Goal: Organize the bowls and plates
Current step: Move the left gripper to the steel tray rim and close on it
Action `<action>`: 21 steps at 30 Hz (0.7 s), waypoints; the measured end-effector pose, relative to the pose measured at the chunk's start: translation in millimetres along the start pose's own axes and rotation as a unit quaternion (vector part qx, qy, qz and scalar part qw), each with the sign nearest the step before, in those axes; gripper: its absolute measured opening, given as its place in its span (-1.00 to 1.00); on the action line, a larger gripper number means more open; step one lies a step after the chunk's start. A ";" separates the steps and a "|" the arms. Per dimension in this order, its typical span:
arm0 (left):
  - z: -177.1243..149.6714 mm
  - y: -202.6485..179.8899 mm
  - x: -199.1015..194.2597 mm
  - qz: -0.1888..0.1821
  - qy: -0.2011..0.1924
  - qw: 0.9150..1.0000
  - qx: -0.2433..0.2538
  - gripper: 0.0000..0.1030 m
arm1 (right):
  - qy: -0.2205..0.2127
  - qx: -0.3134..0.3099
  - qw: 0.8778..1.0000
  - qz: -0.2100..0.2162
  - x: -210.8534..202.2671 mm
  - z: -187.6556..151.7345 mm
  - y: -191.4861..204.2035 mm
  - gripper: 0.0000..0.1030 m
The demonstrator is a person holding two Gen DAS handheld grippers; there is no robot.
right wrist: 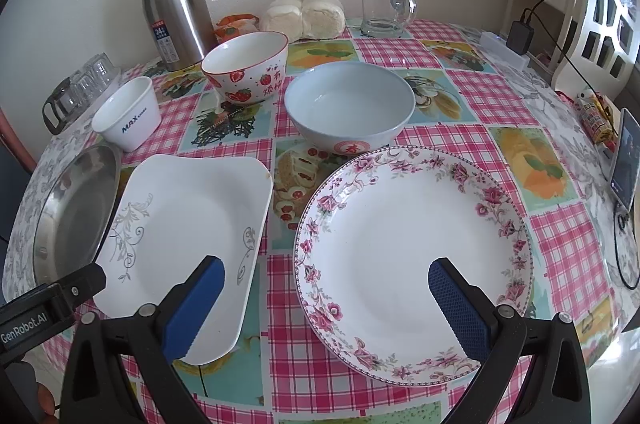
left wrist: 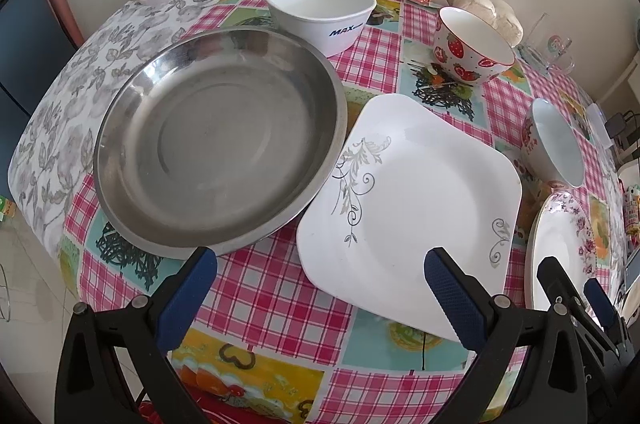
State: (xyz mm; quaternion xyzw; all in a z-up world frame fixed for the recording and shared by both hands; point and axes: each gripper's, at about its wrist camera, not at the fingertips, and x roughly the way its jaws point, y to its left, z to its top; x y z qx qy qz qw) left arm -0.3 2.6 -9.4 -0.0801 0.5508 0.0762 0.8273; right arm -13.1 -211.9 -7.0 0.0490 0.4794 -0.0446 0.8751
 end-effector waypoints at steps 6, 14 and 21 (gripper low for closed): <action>0.7 2.0 -0.5 -0.004 0.003 1.000 -0.004 1.00 | 0.002 -0.002 1.000 -0.001 1.3 -1.2 3.1 1.00; 8.9 28.2 -5.6 -0.009 -0.008 0.999 -0.046 1.00 | 0.005 -0.010 1.000 0.006 3.3 -2.9 21.4 1.00; 20.2 86.4 -21.0 0.027 -0.071 0.987 -0.139 1.00 | 0.009 -0.022 0.999 0.029 6.9 -7.0 47.0 1.00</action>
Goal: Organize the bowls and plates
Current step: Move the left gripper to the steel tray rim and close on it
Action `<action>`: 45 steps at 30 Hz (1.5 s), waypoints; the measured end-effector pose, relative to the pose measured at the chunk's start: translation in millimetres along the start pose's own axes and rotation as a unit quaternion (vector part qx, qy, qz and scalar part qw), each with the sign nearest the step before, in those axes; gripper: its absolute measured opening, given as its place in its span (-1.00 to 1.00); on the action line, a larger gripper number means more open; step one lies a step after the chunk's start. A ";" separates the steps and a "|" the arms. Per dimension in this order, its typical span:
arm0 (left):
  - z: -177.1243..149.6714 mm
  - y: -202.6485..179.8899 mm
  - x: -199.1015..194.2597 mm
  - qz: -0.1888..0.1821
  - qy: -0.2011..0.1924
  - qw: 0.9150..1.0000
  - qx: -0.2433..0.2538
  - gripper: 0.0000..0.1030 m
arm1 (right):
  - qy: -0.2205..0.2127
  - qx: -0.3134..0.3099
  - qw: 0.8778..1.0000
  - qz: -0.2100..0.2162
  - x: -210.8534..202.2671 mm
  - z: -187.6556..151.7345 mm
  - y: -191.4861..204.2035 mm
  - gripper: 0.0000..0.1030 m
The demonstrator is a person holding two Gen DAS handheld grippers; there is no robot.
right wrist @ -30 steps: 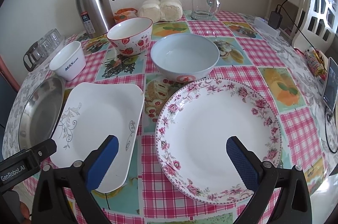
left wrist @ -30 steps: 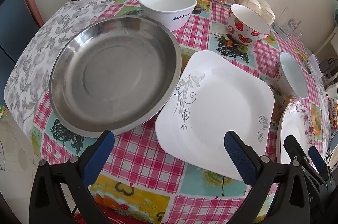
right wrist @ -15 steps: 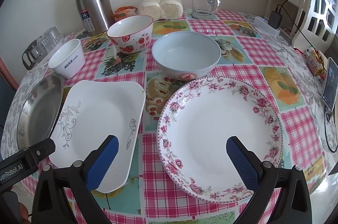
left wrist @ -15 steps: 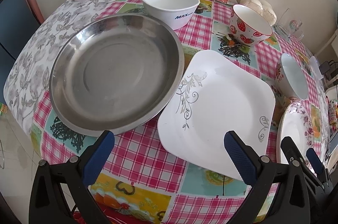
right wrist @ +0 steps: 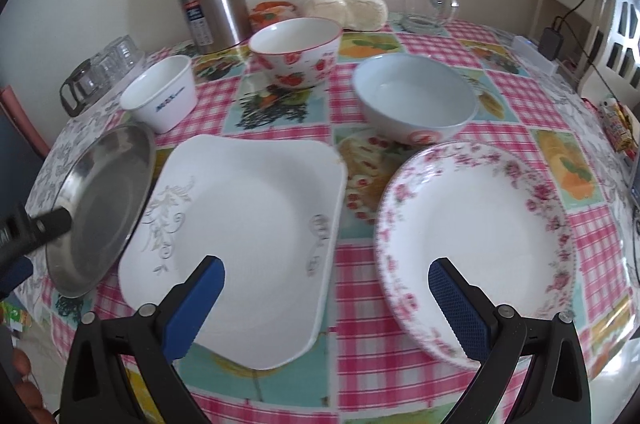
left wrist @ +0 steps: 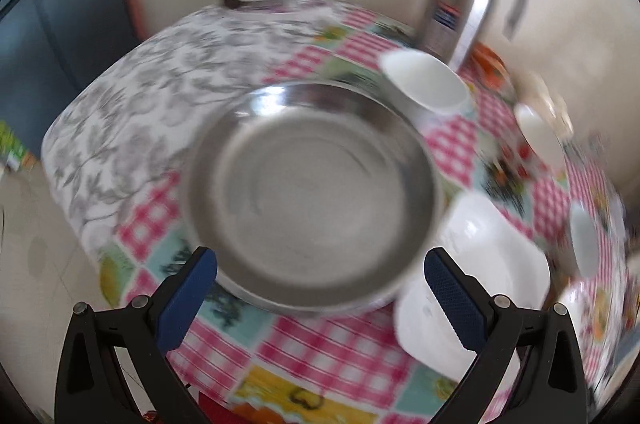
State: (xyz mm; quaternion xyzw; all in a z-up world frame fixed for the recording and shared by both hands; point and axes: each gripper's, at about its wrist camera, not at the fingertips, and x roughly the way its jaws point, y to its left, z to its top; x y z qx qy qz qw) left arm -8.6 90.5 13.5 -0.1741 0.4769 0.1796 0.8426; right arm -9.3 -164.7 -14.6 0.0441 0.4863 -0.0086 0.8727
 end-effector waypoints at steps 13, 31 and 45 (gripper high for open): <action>20.0 94.2 13.9 0.025 -0.009 0.987 -0.158 1.00 | -0.031 -0.015 0.997 0.069 -1.0 2.6 49.3 1.00; 20.4 122.5 53.1 0.005 0.060 0.976 -0.209 0.96 | -0.014 -0.077 0.988 0.134 17.1 2.6 106.3 1.00; 11.7 124.5 72.6 -0.003 0.092 0.974 -0.209 -0.35 | -0.038 -0.059 0.985 0.157 19.9 19.1 110.6 0.99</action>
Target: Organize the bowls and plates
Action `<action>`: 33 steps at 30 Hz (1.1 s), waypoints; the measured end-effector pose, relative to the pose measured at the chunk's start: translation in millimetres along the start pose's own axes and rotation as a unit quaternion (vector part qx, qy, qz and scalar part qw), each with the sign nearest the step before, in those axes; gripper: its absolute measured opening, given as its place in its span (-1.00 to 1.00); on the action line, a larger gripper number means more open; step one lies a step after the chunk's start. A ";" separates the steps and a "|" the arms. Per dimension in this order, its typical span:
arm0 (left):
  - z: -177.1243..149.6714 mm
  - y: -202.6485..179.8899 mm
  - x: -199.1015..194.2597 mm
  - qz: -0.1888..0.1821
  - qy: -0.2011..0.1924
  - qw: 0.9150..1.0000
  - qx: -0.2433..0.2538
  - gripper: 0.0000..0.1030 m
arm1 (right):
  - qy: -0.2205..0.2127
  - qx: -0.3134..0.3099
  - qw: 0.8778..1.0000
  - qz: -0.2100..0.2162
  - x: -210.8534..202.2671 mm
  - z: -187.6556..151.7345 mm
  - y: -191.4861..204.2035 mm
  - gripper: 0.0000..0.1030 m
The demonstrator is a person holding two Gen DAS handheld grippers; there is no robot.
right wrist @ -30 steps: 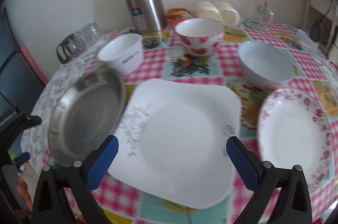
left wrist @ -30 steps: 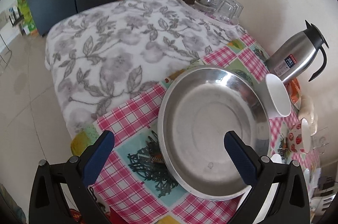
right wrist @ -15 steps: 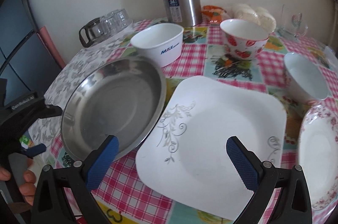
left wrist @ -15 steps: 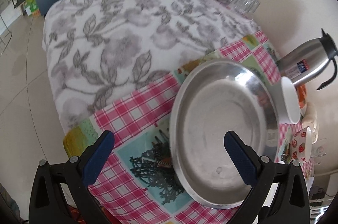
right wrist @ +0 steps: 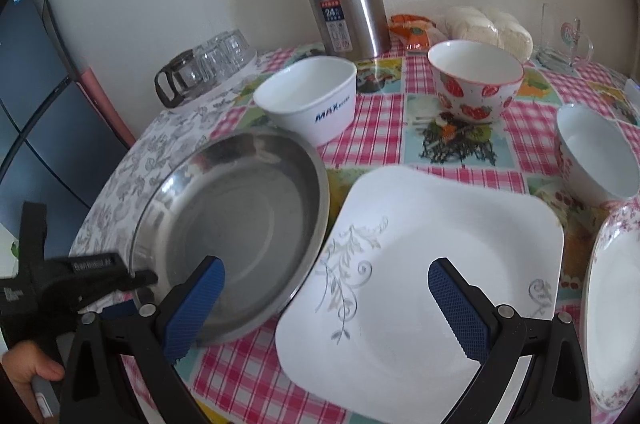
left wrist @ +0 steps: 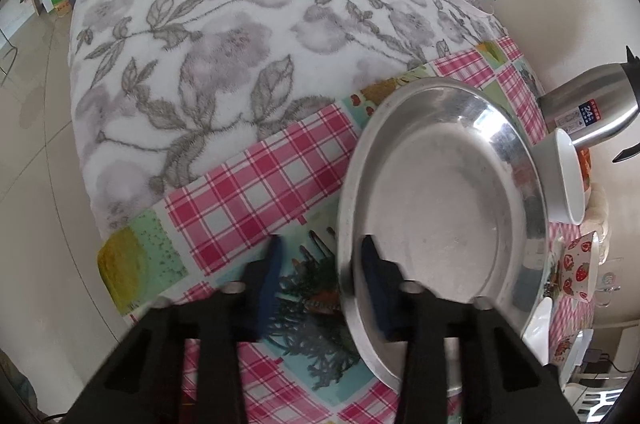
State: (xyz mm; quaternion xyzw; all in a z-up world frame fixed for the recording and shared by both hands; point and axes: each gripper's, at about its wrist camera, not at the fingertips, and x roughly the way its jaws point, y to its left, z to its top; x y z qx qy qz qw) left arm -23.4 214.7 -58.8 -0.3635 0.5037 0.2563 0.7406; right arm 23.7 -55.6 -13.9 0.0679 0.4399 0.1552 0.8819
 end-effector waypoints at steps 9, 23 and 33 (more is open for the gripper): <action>14.2 4.8 -3.0 0.031 -0.018 0.999 0.031 -0.66 | 0.009 0.001 1.000 0.027 13.2 10.9 5.9 0.69; 23.4 23.8 -5.9 0.051 -0.034 0.998 0.027 -0.62 | 0.059 -0.039 0.996 0.061 46.2 5.2 39.4 0.05; 22.1 24.9 -1.9 0.054 -0.036 0.998 0.021 -0.54 | 0.084 -0.021 0.994 0.073 61.1 -3.2 39.9 -0.38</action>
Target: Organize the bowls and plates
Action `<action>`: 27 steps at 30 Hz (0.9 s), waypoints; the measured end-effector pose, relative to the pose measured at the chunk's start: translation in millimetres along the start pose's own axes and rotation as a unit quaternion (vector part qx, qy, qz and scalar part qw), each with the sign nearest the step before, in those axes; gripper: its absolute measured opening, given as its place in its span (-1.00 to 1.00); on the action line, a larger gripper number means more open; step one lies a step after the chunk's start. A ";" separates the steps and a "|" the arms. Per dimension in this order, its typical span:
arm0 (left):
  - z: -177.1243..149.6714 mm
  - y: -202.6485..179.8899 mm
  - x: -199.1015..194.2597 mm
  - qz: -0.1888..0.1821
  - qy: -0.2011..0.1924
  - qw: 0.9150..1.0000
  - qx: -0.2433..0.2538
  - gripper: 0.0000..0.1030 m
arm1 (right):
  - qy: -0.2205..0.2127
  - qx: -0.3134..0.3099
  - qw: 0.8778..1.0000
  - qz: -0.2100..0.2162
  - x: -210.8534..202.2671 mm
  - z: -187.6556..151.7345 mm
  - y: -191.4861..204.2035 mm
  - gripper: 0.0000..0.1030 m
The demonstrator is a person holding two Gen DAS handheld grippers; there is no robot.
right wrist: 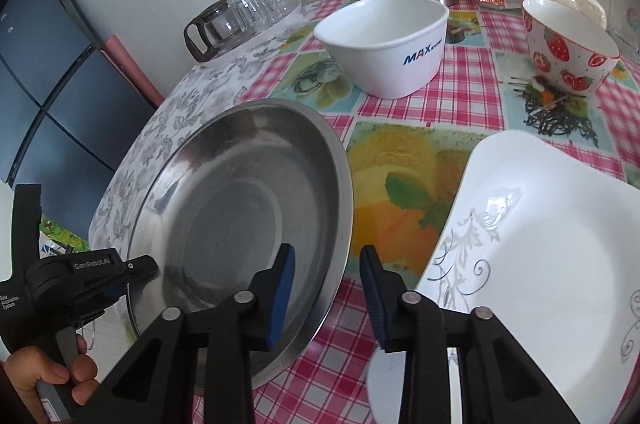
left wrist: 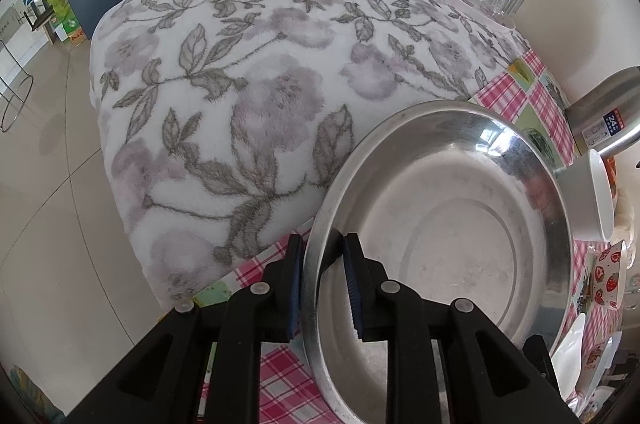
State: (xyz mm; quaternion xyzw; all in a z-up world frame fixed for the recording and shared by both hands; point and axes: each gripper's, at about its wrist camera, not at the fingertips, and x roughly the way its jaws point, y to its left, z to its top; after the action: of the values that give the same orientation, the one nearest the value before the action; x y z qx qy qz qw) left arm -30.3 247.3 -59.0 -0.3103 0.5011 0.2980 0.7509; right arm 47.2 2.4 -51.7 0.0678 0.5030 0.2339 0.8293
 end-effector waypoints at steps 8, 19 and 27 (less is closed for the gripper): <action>3.6 -3.4 1.2 0.002 -0.001 1.000 -0.005 -0.57 | -0.001 0.001 1.000 0.006 -0.9 -0.1 1.8 -0.63; 3.4 -6.8 -19.6 -0.044 -0.016 0.999 -0.004 -0.57 | -0.030 0.002 0.999 0.017 -33.9 5.7 0.6 -0.63; -1.5 -14.5 -26.7 -0.064 -0.015 0.998 -0.001 -0.57 | -0.040 -0.002 0.999 0.016 -53.3 6.6 -4.2 -0.62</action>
State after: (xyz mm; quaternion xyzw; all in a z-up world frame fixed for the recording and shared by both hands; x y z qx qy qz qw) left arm -28.7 233.4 -32.0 -0.3380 0.4682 0.2544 0.7758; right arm 33.8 -24.9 -7.2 0.0833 0.4681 0.2455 0.8448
